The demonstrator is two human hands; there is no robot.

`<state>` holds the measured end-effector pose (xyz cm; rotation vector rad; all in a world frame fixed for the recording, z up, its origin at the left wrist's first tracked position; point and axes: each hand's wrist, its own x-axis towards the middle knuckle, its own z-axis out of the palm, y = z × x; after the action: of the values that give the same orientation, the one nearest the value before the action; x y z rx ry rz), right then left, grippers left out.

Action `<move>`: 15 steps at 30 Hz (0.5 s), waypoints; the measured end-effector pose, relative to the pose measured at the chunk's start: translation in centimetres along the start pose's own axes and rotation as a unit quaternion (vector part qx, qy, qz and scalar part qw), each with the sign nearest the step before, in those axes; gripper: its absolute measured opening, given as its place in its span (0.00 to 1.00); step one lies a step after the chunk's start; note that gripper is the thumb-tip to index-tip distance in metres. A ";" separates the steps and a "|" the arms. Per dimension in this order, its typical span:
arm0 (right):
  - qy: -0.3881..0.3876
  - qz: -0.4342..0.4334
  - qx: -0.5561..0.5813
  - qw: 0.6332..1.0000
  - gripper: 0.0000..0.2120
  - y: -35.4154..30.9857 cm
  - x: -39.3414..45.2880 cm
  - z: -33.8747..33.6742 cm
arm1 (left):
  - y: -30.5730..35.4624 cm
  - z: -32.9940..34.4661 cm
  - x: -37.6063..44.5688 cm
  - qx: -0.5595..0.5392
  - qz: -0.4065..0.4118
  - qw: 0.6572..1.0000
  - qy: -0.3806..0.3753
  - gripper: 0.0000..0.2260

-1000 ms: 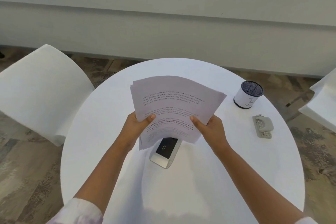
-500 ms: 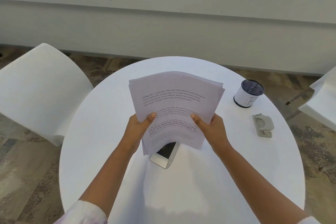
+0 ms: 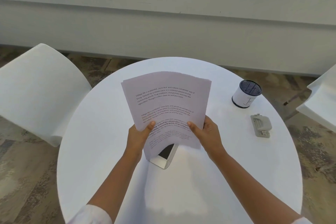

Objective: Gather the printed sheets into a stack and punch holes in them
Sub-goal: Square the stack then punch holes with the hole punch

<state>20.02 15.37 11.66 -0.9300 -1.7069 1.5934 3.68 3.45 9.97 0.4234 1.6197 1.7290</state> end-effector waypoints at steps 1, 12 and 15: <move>0.007 -0.009 -0.003 1.000 0.10 -0.1 -0.1 0.2 | 0.2 0.3 0.0 -0.001 0.006 1.000 0.000 0.15; 0.024 0.009 -0.055 0.998 0.12 0.6 0.0 -0.1 | -0.1 0.8 0.5 0.069 0.022 0.997 0.004 0.12; 0.011 0.003 -0.062 0.998 0.10 0.6 0.1 -0.2 | -0.1 0.5 0.9 0.078 0.017 0.997 -0.001 0.12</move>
<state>20.20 15.60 11.08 -1.0087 -1.8058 1.4900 3.43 4.47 9.75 0.5309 1.7632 1.6319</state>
